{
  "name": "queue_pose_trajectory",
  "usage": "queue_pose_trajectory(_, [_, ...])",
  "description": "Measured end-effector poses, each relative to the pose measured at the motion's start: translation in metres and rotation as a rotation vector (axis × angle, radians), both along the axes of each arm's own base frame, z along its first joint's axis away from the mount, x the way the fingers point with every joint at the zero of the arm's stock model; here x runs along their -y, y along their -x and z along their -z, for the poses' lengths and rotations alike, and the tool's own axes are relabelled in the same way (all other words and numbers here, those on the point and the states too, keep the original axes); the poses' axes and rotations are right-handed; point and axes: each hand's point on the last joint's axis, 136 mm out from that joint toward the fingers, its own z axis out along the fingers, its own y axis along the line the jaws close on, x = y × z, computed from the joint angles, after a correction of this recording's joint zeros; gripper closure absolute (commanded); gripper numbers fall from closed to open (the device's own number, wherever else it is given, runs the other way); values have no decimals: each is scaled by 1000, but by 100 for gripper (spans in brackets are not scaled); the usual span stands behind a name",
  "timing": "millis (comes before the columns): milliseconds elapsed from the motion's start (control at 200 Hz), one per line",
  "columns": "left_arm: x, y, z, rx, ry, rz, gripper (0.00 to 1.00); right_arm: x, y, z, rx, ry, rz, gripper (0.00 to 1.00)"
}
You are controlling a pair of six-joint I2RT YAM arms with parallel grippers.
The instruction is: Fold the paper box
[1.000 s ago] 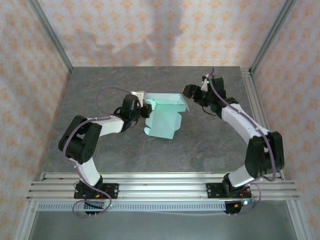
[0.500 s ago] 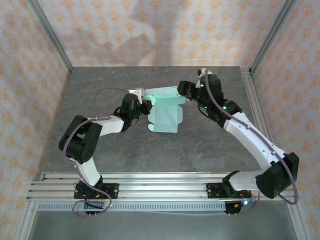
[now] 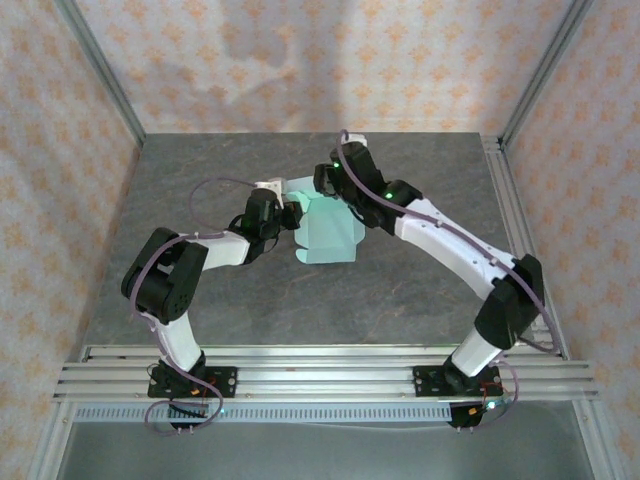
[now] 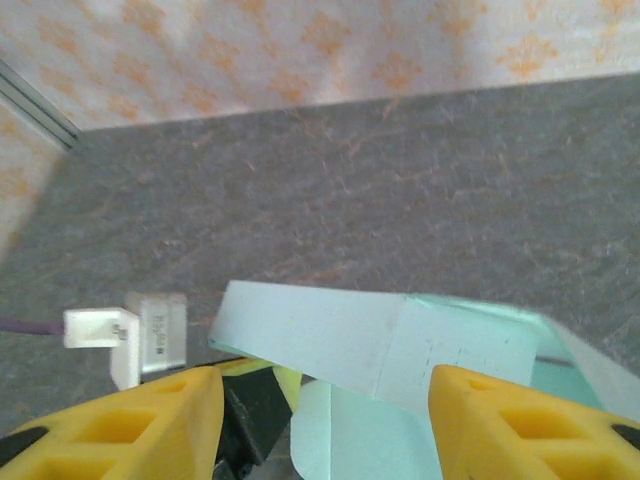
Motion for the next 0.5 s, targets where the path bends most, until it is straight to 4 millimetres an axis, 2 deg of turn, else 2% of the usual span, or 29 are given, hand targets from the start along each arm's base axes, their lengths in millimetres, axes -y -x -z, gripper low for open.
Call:
queue_pose_trajectory(200, [0, 0, 0, 0, 0, 0, 98, 1, -7, 26, -73, 11, 42, 51])
queue_pose_trajectory(500, [0, 0, 0, 0, 0, 0, 98, 10, -20, 42, -156, -70, 96, 54])
